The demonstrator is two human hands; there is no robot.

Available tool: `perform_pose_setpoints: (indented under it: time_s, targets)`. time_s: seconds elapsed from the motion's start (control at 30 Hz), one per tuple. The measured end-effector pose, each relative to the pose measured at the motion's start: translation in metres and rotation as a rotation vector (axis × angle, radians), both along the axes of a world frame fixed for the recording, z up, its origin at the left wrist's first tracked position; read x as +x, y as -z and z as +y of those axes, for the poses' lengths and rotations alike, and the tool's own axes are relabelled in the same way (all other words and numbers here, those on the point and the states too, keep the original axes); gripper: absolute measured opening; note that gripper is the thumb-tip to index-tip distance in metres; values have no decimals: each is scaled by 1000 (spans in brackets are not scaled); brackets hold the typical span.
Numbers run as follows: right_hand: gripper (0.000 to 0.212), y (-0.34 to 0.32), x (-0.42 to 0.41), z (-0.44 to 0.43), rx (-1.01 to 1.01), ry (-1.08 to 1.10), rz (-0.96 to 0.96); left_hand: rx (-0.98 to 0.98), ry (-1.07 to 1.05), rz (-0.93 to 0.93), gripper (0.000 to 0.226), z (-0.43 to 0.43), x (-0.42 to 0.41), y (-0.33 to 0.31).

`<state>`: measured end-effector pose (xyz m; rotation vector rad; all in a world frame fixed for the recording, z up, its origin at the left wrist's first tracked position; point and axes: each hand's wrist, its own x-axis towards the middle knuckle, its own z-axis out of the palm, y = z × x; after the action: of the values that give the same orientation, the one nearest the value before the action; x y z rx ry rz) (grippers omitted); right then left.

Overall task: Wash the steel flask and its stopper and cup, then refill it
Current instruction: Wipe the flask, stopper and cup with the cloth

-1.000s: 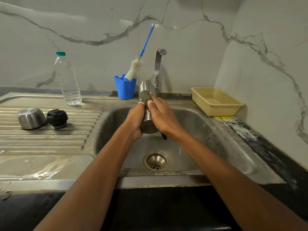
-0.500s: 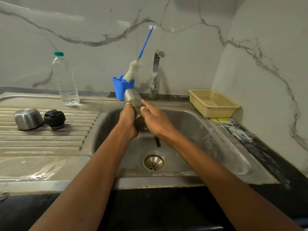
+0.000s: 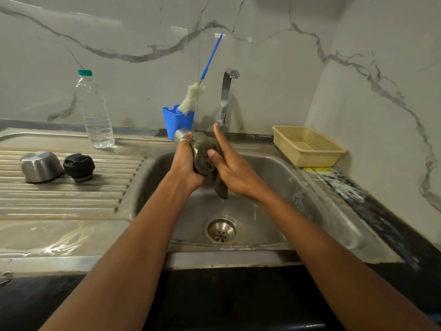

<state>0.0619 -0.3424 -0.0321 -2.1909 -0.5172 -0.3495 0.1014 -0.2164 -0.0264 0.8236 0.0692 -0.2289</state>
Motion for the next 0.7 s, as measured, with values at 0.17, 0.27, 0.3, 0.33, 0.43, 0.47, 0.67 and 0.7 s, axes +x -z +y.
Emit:
perform_pose_setpoints:
  time_s: [0.17,0.27,0.3,0.33,0.43,0.47,0.67,0.7]
  targets:
    - [63,4,1,4,-224,-57,-204,-85,-7,26,46,2,0,0]
    - [72,1,6,-8,-362,-129,-274,-140,-17,90,48,5,0,2]
    - [76,0,8,-14,-385,-141,-299,-135,-13,95,49,4,0,2]
    - [77,-1,9,-19,-379,-145,-319,-124,-14,86,48,3,2,2]
    - [66,-4,4,-24,-177,-68,-275,-72,-7,45,41,0,4,-3]
    - [63,-4,0,-23,-129,-17,-229,-63,-2,34,41,0,5,-3]
    - [94,0,-2,-15,-213,-4,-150,13,-3,47,52,1,3,6]
    - [90,-2,-1,-18,-179,-10,-137,18,8,39,52,1,3,4]
